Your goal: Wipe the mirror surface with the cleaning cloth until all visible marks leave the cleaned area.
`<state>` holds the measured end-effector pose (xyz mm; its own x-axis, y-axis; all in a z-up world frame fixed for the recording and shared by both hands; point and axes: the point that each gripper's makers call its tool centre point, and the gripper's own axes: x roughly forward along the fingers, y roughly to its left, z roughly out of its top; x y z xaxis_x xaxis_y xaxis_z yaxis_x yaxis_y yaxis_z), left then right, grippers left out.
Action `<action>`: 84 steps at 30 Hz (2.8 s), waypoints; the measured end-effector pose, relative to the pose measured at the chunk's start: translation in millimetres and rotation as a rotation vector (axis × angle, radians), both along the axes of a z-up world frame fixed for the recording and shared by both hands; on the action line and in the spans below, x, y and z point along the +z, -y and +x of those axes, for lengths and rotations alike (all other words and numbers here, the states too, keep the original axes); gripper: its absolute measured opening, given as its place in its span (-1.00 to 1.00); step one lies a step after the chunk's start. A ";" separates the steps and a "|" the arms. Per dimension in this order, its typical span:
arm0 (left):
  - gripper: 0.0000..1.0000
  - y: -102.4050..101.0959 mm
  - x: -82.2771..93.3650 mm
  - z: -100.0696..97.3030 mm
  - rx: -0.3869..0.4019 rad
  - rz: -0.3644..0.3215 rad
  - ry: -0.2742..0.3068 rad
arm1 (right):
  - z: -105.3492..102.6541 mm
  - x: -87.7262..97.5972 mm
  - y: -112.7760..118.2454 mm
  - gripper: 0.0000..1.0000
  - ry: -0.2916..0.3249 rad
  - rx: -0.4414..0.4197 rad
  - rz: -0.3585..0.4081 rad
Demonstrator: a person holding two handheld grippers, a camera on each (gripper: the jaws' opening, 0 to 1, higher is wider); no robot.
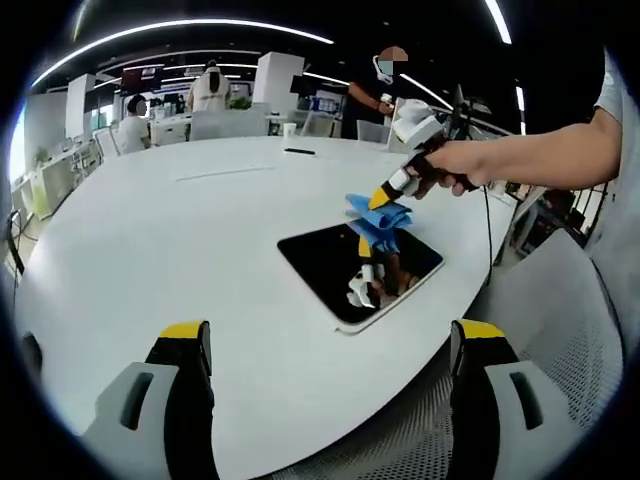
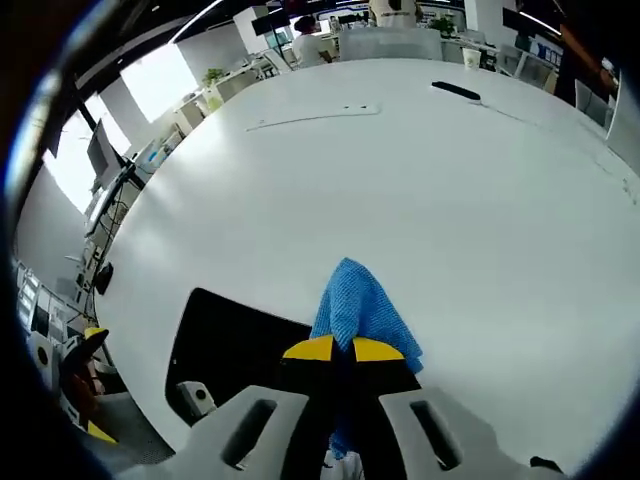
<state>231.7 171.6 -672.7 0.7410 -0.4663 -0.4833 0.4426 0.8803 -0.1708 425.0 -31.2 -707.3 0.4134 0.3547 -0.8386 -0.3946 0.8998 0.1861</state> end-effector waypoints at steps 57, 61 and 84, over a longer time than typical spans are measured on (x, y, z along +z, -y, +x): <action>0.98 -4.4 8.2 6.0 0.054 -0.035 0.036 | -42.0 -40.2 106.8 -1.00 -0.087 -0.065 -0.058; 0.98 -4.0 8.3 6.2 0.052 -0.037 0.037 | -40.9 -41.0 107.3 -1.00 -0.097 -0.094 -0.040; 0.98 -6.2 13.3 7.0 0.071 -0.024 0.056 | -79.3 80.7 120.9 0.78 0.477 0.315 0.174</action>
